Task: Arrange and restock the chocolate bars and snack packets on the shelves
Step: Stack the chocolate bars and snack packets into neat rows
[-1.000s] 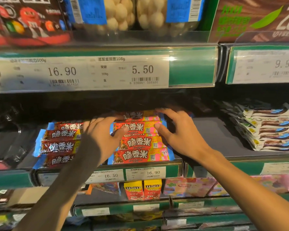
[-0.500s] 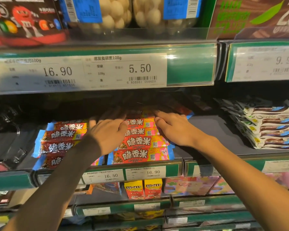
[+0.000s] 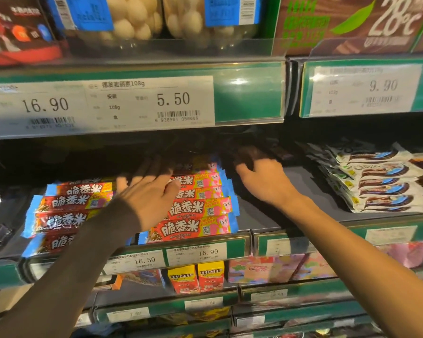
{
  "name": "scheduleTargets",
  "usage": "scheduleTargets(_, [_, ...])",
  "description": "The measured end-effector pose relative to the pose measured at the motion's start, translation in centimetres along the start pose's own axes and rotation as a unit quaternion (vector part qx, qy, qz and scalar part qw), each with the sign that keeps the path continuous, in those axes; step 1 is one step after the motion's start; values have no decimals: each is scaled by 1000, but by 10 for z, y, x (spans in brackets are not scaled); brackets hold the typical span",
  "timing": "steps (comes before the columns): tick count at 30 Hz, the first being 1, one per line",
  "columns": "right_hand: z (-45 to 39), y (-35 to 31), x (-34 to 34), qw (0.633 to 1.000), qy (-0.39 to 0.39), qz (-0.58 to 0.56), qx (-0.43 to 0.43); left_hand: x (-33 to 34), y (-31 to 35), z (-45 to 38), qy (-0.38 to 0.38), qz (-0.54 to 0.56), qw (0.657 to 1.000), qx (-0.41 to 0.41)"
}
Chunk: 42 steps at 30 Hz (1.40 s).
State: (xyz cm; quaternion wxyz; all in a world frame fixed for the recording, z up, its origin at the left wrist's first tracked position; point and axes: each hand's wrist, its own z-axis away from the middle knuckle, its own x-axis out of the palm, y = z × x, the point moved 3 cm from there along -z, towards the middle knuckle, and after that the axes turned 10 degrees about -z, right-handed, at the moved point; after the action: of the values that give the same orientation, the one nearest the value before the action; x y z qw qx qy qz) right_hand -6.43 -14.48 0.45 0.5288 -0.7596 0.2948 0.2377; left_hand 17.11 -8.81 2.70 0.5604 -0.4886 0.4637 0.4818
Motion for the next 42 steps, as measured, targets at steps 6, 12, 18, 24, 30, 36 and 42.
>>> scheduleTargets(6, [-18,31,-16,989,9,149,10,-10,16,-9,61,16,998,12])
scheduleTargets(12, [-26,30,-18,977,-48,205,-5,-18,38,-17,52,59,997,8])
scheduleTargets(18, [-1,22,-36,972,-37,231,-27,-25,51,-14,81,107,990,35])
scheduleTargets(24, [14,15,-66,998,-24,22,61,-38,66,-17,121,165,976,66])
scheduleTargets(30, [27,-3,-79,981,-74,-165,64,-43,67,-24,207,292,931,68])
scheduleTargets(36, [28,-26,-66,966,-122,-223,49,-27,36,-26,113,496,861,17])
scheduleTargets(42, [22,-45,-38,959,-116,-244,81,-16,-12,-20,51,599,796,-66])
